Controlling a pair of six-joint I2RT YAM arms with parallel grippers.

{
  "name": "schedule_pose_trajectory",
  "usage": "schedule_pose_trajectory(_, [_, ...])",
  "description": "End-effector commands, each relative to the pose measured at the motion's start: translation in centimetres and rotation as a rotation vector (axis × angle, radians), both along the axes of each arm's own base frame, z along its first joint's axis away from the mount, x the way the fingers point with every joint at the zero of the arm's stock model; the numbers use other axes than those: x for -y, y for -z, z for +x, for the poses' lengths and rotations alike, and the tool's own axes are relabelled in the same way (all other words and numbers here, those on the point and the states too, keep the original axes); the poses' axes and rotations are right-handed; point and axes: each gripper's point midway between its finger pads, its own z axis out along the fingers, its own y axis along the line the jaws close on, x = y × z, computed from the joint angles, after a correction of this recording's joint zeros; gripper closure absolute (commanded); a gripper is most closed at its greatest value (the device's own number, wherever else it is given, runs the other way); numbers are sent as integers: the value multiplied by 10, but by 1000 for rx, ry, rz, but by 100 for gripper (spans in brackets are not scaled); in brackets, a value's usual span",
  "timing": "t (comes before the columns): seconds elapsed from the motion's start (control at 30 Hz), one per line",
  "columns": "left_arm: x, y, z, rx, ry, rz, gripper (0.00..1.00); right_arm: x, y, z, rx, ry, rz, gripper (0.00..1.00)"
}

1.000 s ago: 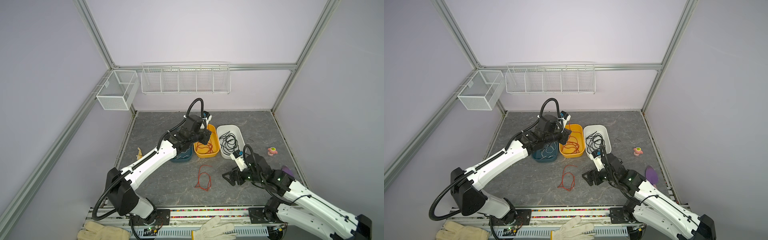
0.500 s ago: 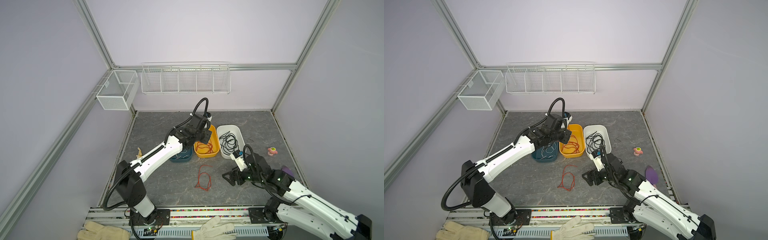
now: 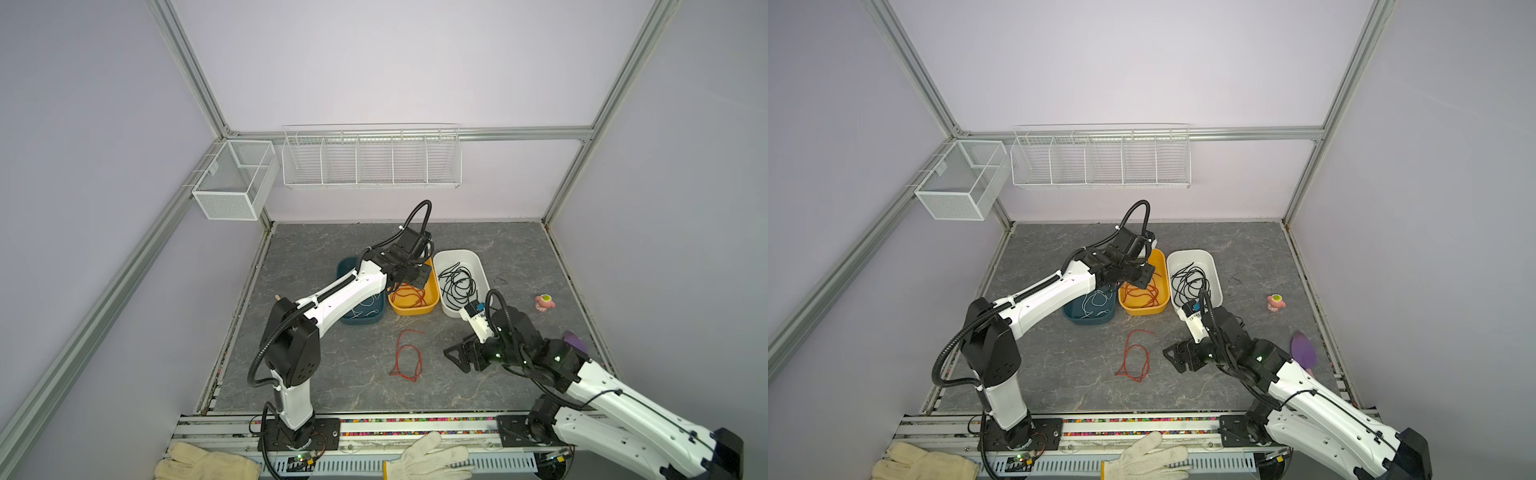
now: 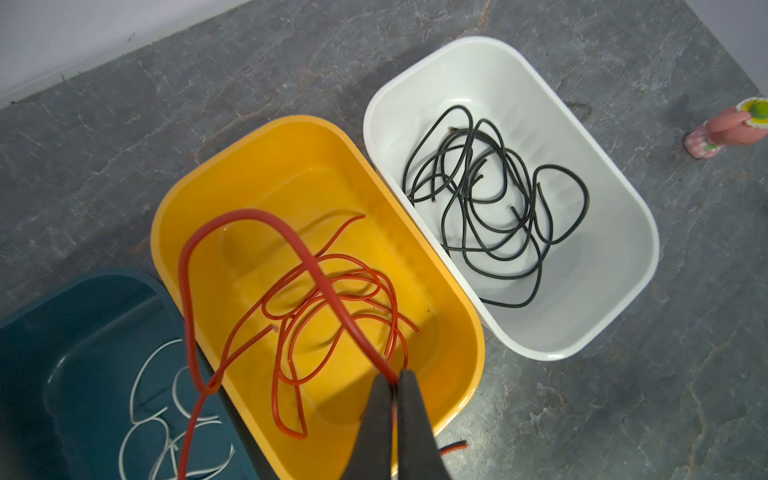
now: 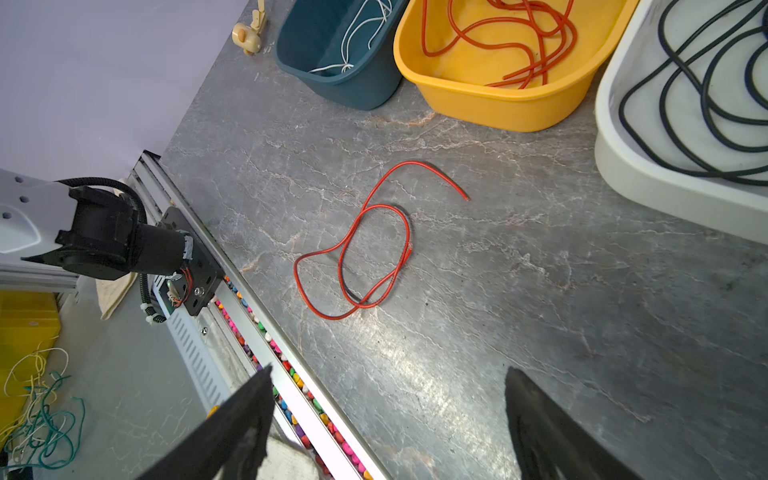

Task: Untangle the cables
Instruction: 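Lower the red cable into the yellow tub and open the left gripper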

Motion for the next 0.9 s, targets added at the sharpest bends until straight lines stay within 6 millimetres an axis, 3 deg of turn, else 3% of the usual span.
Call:
schedule_pose_trajectory(0.0, [5, 7, -4, -53, 10, -7, 100, -3, 3, -3, -4, -26, 2, 12])
schedule_pose_trajectory(0.5, [23, 37, -3, -105, 15, -76, 100, -5, 5, -3, -10, -30, -4, 12])
schedule_pose_trajectory(0.87, [20, 47, 14, -31, -25, -44, 100, -5, 6, -3, -18, -31, -10, 12])
